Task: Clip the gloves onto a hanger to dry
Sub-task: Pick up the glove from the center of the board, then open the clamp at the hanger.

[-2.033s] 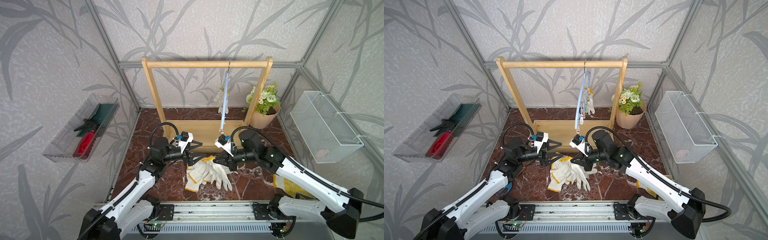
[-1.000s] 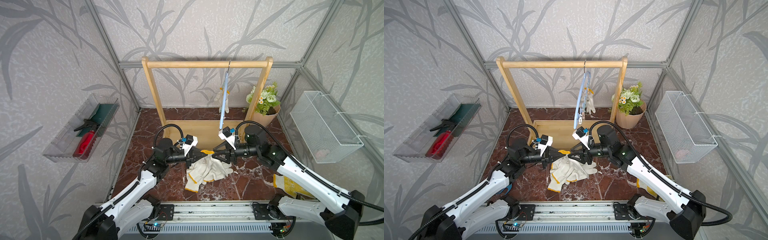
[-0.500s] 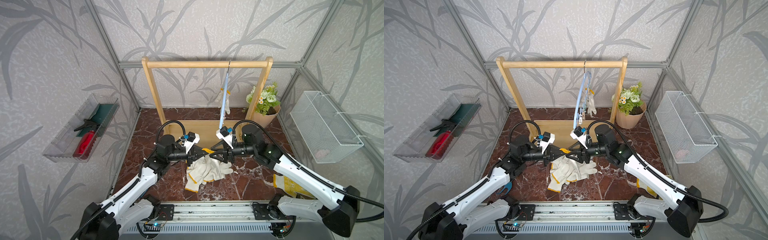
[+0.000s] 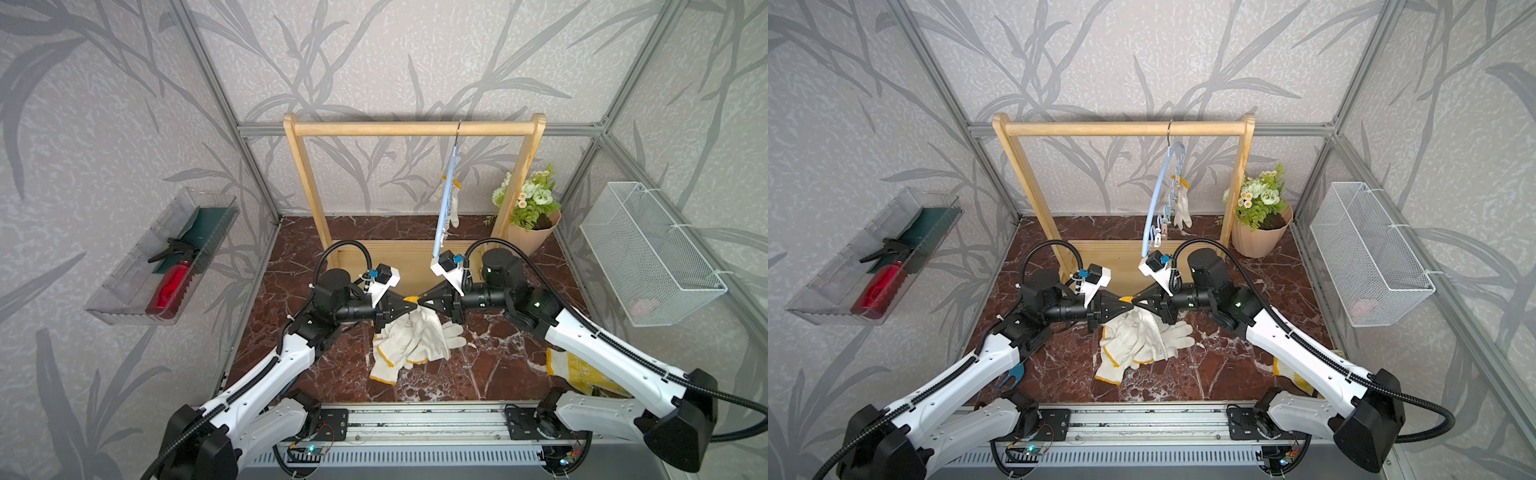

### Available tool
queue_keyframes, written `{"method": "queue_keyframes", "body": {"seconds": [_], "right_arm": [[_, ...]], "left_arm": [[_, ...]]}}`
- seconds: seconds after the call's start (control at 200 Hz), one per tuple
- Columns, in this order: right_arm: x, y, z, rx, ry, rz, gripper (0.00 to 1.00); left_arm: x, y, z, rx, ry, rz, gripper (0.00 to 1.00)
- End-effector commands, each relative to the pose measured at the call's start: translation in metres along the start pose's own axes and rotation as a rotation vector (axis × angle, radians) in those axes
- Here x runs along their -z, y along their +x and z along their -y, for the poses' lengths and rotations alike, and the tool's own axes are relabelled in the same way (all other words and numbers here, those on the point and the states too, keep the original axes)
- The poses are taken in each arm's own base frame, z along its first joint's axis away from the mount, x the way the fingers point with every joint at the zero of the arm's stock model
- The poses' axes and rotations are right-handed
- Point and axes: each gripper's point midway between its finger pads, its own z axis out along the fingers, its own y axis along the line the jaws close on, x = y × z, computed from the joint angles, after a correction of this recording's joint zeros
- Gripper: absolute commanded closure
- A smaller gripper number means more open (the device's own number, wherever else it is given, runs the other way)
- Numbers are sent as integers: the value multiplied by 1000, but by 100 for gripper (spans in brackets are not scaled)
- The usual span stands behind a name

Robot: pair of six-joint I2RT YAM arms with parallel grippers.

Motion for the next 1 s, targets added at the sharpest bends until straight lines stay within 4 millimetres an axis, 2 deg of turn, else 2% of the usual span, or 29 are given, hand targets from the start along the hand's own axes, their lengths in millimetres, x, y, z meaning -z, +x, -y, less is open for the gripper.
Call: {"method": "queue_keyframes", "body": {"seconds": [0.0,0.085,0.24,0.33,0.42,0.58,0.685,0.83,0.895,1.0], "right_arm": [[6,3,13,-14,60,20,96],[19,16,35,-89,125,37,100],[46,44,72,-203,259,63,100],[58,53,96,-247,352,72,100],[71,52,124,-268,465,94,100],[91,31,180,-280,649,163,100],[93,4,208,-251,718,201,100],[92,-35,242,-213,789,263,100],[93,-49,257,-198,827,287,100],[92,-68,283,-177,884,304,100]], "left_arm": [[0,-19,0,-67,-20,29,80],[-1,-26,-14,-82,-87,39,61],[-3,-47,-53,-91,-187,68,43],[-1,-62,-85,-80,-252,103,38],[2,-77,-127,-60,-323,145,36],[-3,-106,-190,-68,-373,198,35],[-15,-122,-224,-100,-363,214,35],[-38,-141,-250,-124,-290,219,36],[-42,-152,-260,-140,-286,233,37],[-50,-158,-273,-166,-282,241,38]]}}
